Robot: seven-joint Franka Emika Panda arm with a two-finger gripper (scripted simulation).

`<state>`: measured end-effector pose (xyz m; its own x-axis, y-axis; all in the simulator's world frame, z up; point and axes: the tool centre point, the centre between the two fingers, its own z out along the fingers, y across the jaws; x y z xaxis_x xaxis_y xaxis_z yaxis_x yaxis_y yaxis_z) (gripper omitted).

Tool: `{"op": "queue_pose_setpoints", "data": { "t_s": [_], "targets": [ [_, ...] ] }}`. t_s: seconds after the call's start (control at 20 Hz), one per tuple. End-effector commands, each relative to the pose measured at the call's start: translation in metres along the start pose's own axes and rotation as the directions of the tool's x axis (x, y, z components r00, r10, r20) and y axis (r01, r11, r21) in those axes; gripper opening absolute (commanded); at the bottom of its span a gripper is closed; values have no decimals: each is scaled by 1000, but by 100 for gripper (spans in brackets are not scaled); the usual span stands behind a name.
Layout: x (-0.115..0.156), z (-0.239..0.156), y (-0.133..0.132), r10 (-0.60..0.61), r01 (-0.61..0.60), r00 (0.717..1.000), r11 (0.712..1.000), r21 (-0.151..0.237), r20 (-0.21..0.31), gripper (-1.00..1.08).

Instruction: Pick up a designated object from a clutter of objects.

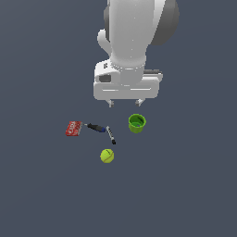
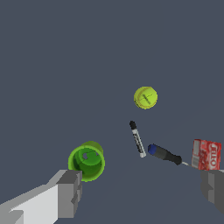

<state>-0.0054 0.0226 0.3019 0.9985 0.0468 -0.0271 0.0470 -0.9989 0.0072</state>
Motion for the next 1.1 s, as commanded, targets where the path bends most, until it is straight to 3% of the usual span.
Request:
{"op": "queue_pose_setpoints", "data": {
  "t_s": [0.0,0.45,1.05],
  "targets": [
    [0,0,0,0,0,1000,1000,0,0,100],
    [9,4,-21,-36,36,999,999,-13,-5,100],
    [21,22,-12,39,-39,999,999,-2,-6,100]
  ]
}}
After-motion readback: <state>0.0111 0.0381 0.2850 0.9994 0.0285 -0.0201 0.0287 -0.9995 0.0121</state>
